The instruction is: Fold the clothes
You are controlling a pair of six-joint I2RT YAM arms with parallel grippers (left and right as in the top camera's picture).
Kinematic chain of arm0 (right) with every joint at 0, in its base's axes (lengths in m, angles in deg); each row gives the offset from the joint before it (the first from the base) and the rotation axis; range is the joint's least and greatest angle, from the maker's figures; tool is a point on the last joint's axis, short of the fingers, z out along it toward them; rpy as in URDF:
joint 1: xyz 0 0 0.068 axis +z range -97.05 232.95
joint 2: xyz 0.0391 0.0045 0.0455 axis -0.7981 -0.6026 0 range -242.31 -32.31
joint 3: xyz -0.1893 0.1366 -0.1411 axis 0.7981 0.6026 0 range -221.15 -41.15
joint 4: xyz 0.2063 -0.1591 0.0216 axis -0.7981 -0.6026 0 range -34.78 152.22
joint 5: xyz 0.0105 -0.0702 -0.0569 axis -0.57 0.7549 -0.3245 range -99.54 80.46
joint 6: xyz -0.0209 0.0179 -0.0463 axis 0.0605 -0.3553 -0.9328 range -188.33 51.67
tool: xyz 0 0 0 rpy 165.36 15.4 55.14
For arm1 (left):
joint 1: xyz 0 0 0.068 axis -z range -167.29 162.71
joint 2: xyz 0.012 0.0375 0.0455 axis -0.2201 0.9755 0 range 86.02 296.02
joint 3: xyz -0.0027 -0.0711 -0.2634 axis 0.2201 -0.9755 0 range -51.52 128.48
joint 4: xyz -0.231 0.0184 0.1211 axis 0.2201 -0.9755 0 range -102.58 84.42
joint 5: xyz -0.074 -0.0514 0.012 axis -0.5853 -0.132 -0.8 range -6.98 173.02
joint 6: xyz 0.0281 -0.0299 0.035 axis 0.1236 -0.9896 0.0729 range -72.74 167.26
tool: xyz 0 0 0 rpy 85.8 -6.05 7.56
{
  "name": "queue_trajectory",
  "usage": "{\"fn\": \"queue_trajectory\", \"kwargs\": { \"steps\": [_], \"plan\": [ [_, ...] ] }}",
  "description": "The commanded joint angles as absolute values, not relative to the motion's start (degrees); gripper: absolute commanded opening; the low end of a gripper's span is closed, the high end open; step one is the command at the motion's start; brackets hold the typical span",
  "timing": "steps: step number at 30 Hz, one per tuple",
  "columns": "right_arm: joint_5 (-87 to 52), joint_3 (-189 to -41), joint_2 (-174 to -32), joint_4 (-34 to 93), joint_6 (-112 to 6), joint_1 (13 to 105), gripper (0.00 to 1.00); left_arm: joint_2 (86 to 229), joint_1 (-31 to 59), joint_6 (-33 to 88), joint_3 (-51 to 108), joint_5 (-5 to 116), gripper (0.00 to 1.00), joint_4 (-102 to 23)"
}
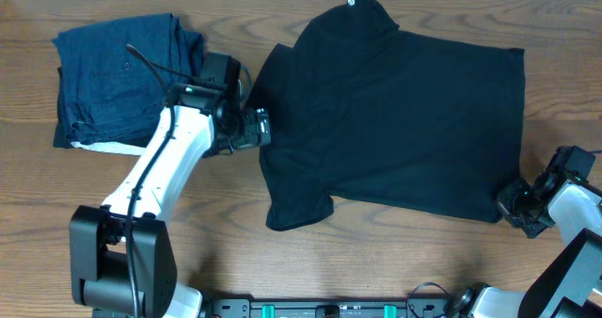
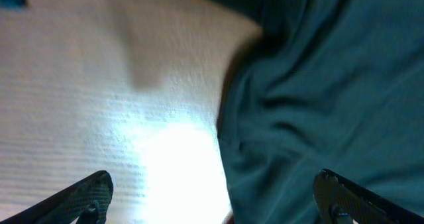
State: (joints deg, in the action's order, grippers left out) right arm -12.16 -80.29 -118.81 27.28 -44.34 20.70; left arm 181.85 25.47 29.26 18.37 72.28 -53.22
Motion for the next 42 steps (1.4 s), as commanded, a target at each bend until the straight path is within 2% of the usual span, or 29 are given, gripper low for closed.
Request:
{"fn": "queue_trajectory", "kwargs": {
  "steps": [1,7,19,25,33,40,41,42],
  "plan": [
    [-12.81,-78.58,-119.69,28.01,-44.17,20.33,0.01,181.09,27.17,28.91,15.72,70.55,0.98,-53.55],
    [-12.83,-78.58,-119.69,28.07,-44.19,20.35,0.01,181.11,28.94,28.89,11.17,70.01,0.98,-53.13],
    [-12.85,-78.58,-119.69,28.40,-44.19,20.35,0.01,181.11,29.27,28.96,1.69,60.89,0.99,-51.69],
    [-12.99,-78.58,-119.69,28.66,-44.19,20.39,0.01,181.11,32.48,29.24,-1.09,60.93,0.90,-51.10],
    [-13.01,-78.58,-119.69,28.99,-44.19,20.39,0.02,181.11,38.47,29.15,-1.09,62.22,0.88,-47.71],
    [-13.01,-78.58,-119.69,28.53,-44.21,20.39,0.01,181.17,39.15,29.11,-2.66,65.09,0.88,-48.15],
    [-13.01,-78.58,-119.69,28.38,-44.21,20.39,0.01,181.17,39.17,29.11,-2.95,65.09,0.84,-48.15],
    [-12.99,-78.56,-119.69,28.36,-44.21,20.39,0.02,181.17,39.17,29.11,-3.40,65.07,0.75,-48.13]
  ]
}}
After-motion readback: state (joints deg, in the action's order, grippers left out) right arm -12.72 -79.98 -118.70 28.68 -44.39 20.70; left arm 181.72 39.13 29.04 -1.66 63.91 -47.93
